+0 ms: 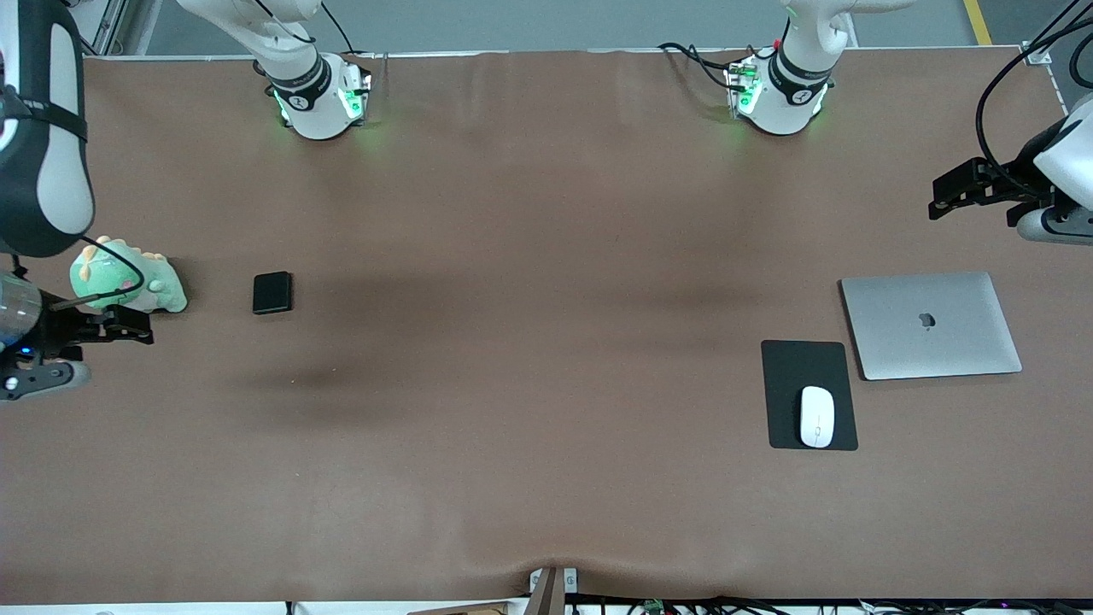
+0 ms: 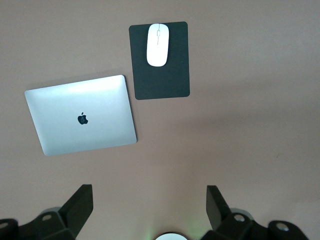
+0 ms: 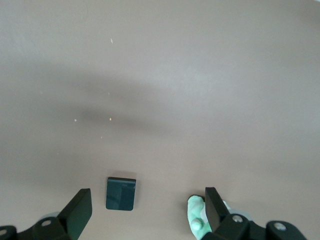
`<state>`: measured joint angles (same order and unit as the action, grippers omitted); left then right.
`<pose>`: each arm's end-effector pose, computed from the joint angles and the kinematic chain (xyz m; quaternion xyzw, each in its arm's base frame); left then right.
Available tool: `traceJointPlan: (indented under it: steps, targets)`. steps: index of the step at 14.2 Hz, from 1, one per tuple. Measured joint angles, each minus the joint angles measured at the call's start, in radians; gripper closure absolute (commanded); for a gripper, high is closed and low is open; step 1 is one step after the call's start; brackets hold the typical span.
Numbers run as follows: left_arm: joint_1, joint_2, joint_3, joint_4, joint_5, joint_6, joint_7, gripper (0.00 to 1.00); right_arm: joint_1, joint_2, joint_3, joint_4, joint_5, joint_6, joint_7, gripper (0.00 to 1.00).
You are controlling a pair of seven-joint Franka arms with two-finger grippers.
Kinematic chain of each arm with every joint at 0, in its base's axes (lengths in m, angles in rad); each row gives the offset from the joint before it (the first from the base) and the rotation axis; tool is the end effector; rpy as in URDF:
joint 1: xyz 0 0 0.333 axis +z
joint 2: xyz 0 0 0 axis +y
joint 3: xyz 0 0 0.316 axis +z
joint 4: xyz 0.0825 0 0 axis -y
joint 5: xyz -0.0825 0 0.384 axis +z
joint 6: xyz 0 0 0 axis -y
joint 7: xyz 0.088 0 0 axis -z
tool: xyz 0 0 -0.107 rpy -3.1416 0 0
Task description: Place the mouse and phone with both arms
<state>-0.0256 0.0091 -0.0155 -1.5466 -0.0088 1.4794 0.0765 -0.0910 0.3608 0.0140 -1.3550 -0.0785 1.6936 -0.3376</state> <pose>0.5472 -0.0235 0.6231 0.9975 -0.0590 -0.0381 0.0051 0.6636 -0.0602 0.5170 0.9902 0.1346 -0.0183 0.0334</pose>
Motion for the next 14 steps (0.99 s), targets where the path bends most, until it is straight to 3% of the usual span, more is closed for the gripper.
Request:
traceJointPlan:
  steps: [3,6,10,14]
  targets:
    - [0.0,0.0,0.0,0.0,0.0,0.01,0.002,0.0,0.011,-0.016,0.017,0.113,0.012,-0.149,0.062,0.0]
    - [0.0,0.0,0.0,0.0,0.0,0.014,0.006,0.0,0.032,-0.06,0.032,0.136,0.02,-0.287,0.304,0.0]
    - [0.001,0.0,0.001,0.0,0.0,0.017,0.006,0.0,0.04,-0.129,0.039,0.123,0.021,-0.381,0.376,0.0]
    - [0.001,0.0,0.003,0.0,0.0,0.018,0.006,0.0,0.04,-0.222,0.036,0.009,0.027,-0.368,0.389,0.0]
